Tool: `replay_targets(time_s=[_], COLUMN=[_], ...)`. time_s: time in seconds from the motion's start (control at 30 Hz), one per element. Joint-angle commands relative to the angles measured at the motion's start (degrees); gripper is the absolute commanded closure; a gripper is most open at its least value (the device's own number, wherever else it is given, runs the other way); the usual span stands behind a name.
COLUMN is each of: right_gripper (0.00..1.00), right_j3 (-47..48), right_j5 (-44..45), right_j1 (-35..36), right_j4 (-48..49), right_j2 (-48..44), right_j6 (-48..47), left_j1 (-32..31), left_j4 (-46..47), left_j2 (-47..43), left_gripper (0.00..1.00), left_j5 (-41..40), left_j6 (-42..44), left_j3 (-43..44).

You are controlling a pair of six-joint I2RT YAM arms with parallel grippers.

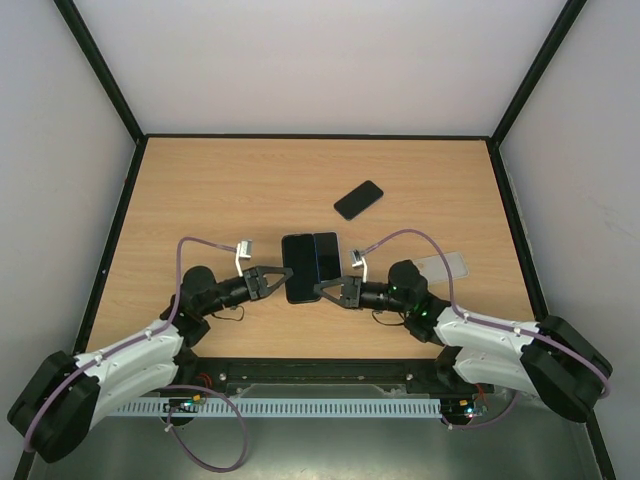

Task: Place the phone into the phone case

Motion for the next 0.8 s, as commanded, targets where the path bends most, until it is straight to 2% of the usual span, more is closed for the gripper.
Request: replay_targets(time_s=[0.0,0.07,0.13,0.2,0.37,0.43,0.6,0.77], right_gripper=[0.98,0.98,0.98,0.92,0.58,0.5,0.39,0.38], right_j3=[1.03,1.4,1.59,2.21,5.89,7.19,9.12,10.99], right_j5=[-2.72,-2.48,-2.25,-1.89,4.78,8.89,12.11,11.59], right_j1=[0.2,0.19,0.2,0.18,0.12,0.05,-0.53,-0.94], right_j4=[3.7,2.69,1.15,-1.4,-15.09,-19.35,-22.43,-21.89], right_j2=[-1.9,-1.53,-1.02,-0.92,-4.59,-6.45,-8.48,-8.34], right_j6=[-4.95,-5.87,-6.88,-8.05,-12.66,-13.69,-13.12,-13.2], left_j1=[-0.11,-0.09,-0.07,-0.11,-0.12,-0.06,-0.12,-0.15], left_j4=[4.18,6.59,8.97,9.8,8.17,6.31,3.82,0.98], left_j2=[2.16,3.9,5.15,5.5,3.4,2.17,-1.27,-4.11], left_gripper=[0.71,0.78,0.92,0.98,0.98,0.98,0.98,0.98], left_j5=[1.96,2.91,3.89,4.57,6.44,7.81,12.21,15.46], left_j6=[1.61,1.1,0.6,0.72,2.34,3.18,4.09,5.01], left_j3=[2.13,2.06,2.0,1.86,1.43,1.74,2.72,3.38])
